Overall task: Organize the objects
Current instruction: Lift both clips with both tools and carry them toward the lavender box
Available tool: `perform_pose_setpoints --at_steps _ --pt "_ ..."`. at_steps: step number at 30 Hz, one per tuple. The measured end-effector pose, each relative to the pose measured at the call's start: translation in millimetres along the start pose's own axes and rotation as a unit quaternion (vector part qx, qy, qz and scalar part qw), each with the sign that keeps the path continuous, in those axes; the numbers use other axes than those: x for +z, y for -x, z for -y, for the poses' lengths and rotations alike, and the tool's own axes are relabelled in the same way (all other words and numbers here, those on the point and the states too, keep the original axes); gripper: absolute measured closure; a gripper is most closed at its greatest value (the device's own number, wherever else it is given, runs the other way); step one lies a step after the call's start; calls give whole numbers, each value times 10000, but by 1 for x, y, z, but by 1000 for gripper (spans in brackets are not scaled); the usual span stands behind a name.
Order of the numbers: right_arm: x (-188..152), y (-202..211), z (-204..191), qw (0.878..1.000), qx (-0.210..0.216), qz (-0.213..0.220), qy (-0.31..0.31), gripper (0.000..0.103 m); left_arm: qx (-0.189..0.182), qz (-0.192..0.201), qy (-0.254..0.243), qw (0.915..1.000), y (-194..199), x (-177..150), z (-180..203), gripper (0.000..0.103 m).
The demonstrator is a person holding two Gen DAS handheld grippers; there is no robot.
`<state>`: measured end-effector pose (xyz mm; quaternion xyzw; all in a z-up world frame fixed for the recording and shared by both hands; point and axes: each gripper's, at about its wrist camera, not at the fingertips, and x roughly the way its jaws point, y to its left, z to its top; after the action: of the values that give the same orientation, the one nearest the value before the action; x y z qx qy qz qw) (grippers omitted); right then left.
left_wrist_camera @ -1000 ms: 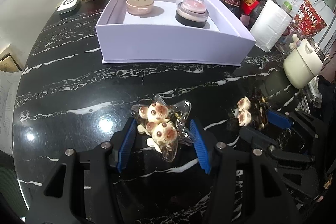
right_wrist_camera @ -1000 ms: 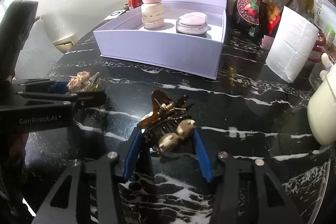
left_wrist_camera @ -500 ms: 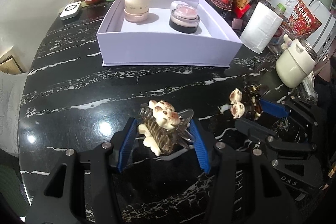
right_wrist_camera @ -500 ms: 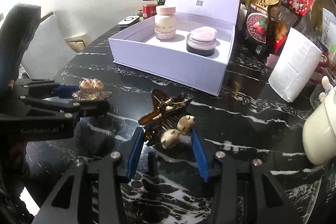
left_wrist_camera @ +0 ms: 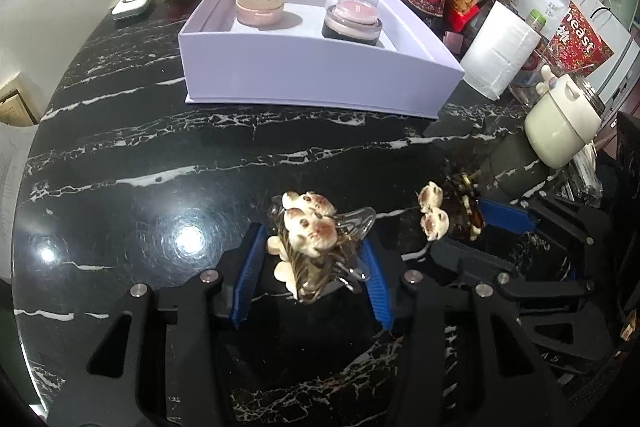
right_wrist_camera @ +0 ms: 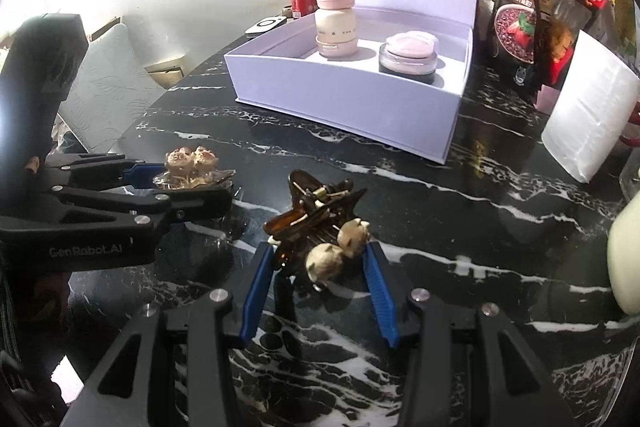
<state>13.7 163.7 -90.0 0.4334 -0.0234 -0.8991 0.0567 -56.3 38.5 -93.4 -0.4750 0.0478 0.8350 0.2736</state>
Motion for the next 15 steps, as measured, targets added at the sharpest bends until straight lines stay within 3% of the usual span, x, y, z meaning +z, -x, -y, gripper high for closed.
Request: perform_pose_setpoints --at_steps 7,10,15 --pt "2 -6 2 9999 -29 8 -165 54 115 177 -85 9997 -1 -2 4 58" --pt "6 -11 1 9996 -13 55 -264 41 187 307 36 9993 -1 -3 3 58" --pt "11 -16 -2 9996 -68 113 -247 41 256 377 39 9990 -2 -3 0 58"
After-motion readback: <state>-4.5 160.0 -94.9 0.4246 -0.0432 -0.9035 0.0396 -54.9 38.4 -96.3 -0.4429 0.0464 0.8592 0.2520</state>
